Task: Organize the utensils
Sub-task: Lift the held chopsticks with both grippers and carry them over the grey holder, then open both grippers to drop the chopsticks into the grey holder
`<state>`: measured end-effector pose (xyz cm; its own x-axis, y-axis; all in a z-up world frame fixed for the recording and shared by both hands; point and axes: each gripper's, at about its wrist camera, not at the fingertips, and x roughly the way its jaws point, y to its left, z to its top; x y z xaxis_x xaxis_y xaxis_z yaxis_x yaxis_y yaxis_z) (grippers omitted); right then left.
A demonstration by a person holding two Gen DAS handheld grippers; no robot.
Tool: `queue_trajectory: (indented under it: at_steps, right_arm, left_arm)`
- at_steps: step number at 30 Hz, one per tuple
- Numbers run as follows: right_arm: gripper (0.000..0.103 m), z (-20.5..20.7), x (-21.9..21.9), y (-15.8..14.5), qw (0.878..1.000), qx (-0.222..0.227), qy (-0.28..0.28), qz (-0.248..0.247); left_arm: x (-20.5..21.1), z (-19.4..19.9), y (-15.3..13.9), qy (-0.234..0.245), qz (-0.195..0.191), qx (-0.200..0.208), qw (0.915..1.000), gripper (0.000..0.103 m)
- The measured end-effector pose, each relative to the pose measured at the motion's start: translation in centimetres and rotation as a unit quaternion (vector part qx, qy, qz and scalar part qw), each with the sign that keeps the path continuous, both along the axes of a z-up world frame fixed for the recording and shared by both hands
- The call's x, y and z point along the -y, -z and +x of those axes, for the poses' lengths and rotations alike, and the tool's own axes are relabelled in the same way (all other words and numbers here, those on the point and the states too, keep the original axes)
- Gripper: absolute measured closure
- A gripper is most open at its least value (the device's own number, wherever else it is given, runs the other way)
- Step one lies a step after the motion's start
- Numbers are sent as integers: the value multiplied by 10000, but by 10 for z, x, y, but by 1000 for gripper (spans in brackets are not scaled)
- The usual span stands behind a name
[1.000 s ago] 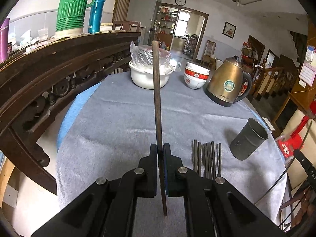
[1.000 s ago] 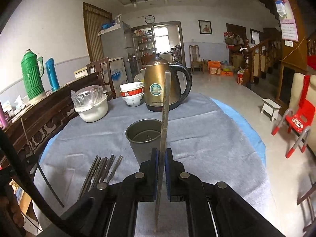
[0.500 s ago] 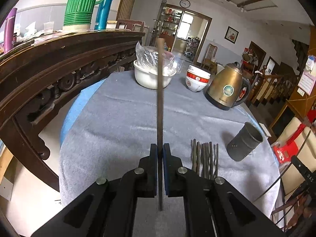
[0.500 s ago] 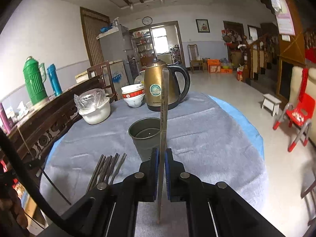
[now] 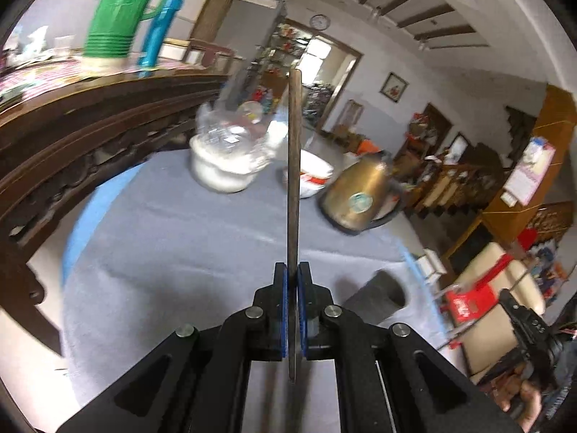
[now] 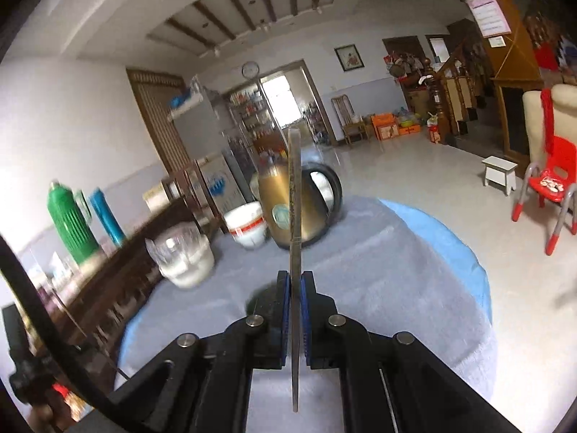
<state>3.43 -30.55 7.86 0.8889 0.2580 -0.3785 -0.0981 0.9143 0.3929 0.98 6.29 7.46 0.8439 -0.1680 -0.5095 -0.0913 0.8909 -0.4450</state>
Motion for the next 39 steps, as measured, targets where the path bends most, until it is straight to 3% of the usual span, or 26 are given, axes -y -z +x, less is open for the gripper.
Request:
queue_trajectory:
  at_steps: [5,11,18,24,32,39]
  right_arm:
    - [97,15,6,-30,9989,424,50,193]
    - [96,49,-3,-42,9975,661,112,216]
    - [96,91,-25,-19,9985,532,86,-25]
    - [96,119,-33,10,9997,169,13,-197]
    - [96,132,-38,41,9989,-293,-217,-280]
    - [94,132,-39,49,9970,-610,-364,-304]
  left_arm:
    - [25,31,-31,312,-354,388,9981,98]
    - [71,80,-52,527,-415,807,9945,97]
    - [123,129,-27,716,-141,588,9956,97]
    - [136,153,6,739,126,222,9969,97]
    - [145,162,33,801,385,-75,9960,97]
    - [146,157,43,975,471,-395,9933,96]
